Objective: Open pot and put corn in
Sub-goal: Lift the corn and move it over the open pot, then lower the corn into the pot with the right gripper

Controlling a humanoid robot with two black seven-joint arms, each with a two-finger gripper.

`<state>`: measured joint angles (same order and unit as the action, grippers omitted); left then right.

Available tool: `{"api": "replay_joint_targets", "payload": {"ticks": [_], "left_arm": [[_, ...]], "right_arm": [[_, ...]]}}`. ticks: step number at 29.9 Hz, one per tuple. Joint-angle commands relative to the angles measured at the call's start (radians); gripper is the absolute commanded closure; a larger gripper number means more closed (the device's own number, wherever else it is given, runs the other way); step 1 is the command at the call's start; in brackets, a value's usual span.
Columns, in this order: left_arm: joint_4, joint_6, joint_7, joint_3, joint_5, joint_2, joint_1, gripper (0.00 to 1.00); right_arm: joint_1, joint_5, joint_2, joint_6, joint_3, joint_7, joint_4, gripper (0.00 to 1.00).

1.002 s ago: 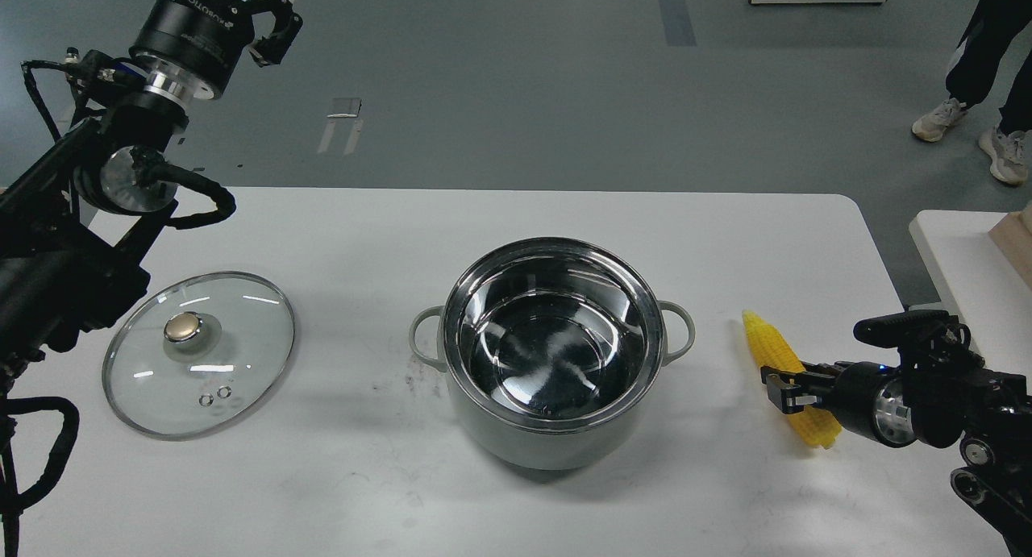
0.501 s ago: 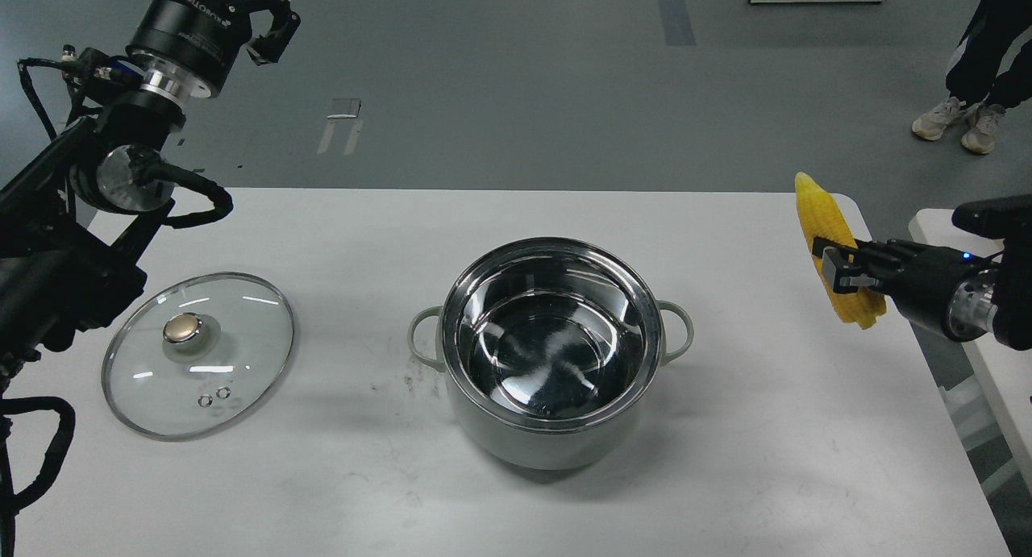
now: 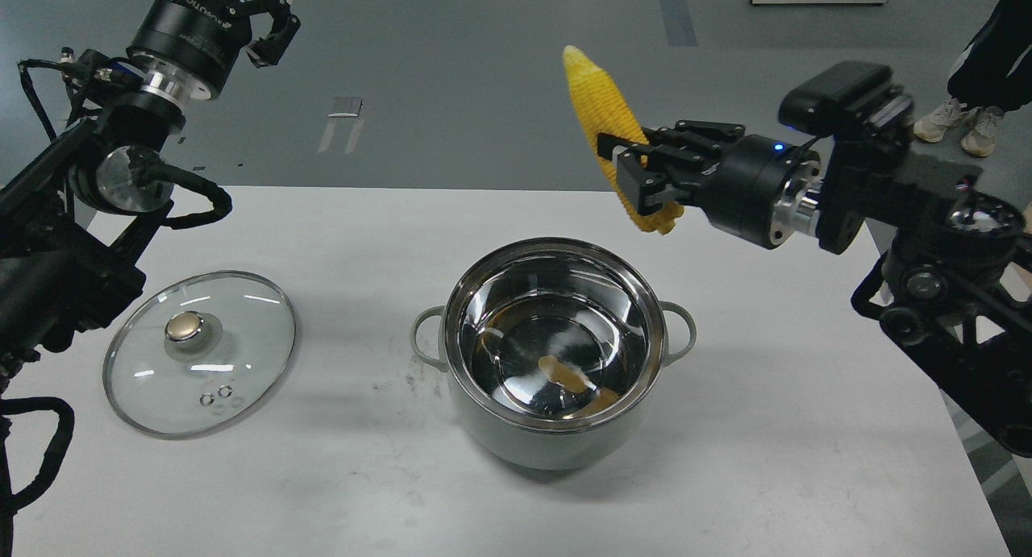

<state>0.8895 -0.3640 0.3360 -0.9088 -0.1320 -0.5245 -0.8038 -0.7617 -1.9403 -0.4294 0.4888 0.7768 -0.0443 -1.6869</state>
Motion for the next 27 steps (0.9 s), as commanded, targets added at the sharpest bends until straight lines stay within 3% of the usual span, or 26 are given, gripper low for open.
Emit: {"api": "replay_joint_targets", "payload": {"ticks": [1,19,23,27], "left_arm": [[0.0,-0.001,0.0,-0.002,0.002,-0.006,0.0,0.02],[0.009,-0.003,0.002,-0.001,0.002,-0.017,0.0,0.02],[0.011,-0.003,0.003,-0.002,0.002,-0.019,0.0,0.02],[0.009,-0.003,0.003,-0.002,0.002,-0.019,0.0,0.02]], "right_arm": [[-0.025,-0.005,0.049,0.0,-0.123,-0.035,0.016,1.0],[0.007,-0.008,0.064,0.0,-0.332,-0.046,0.091,1.0],[0.009,-0.008,0.089,0.0,-0.333,-0.046,0.136,0.95],[0.007,-0.008,0.115,0.0,-0.333,-0.046,0.158,0.82]]}}
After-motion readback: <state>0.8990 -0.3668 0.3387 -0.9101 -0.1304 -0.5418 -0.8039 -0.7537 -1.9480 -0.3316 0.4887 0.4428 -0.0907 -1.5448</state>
